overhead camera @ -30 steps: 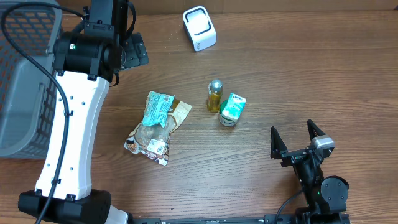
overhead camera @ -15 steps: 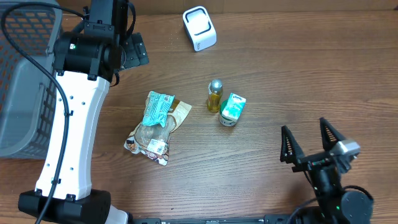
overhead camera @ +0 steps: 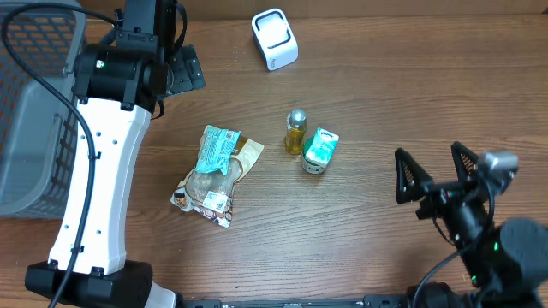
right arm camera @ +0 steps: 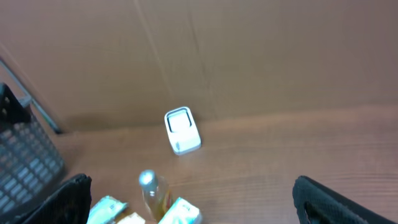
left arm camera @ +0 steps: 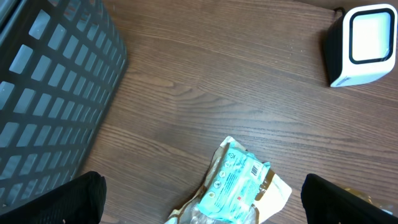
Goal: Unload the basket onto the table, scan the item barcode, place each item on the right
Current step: 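Raise the right gripper and move it over the table items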
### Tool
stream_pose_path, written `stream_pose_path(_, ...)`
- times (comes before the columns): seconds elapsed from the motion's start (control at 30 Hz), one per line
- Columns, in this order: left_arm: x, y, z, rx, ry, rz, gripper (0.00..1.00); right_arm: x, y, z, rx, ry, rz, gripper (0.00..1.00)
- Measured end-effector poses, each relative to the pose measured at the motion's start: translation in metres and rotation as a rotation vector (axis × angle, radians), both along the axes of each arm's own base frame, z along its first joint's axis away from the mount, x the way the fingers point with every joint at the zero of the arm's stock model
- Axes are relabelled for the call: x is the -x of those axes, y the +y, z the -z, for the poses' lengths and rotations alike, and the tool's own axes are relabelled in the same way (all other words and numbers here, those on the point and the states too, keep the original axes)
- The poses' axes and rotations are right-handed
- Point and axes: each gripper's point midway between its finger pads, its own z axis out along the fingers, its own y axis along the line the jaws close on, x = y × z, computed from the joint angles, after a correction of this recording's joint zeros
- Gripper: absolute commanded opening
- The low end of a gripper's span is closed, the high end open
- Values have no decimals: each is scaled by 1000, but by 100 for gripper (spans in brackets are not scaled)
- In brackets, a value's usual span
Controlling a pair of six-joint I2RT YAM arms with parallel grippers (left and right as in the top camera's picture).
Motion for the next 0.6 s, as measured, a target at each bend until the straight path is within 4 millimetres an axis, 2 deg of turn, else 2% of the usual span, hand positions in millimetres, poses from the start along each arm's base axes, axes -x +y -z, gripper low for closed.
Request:
stream_pose_path(0.17, 0, 0, 0, 0, 0, 0, 100, -17, 9, 2, 2, 143, -44, 100)
stream_pose_path(0.6, 0, 0, 0, 0, 0, 0, 100, -51, 24, 31, 22, 571, -119, 100)
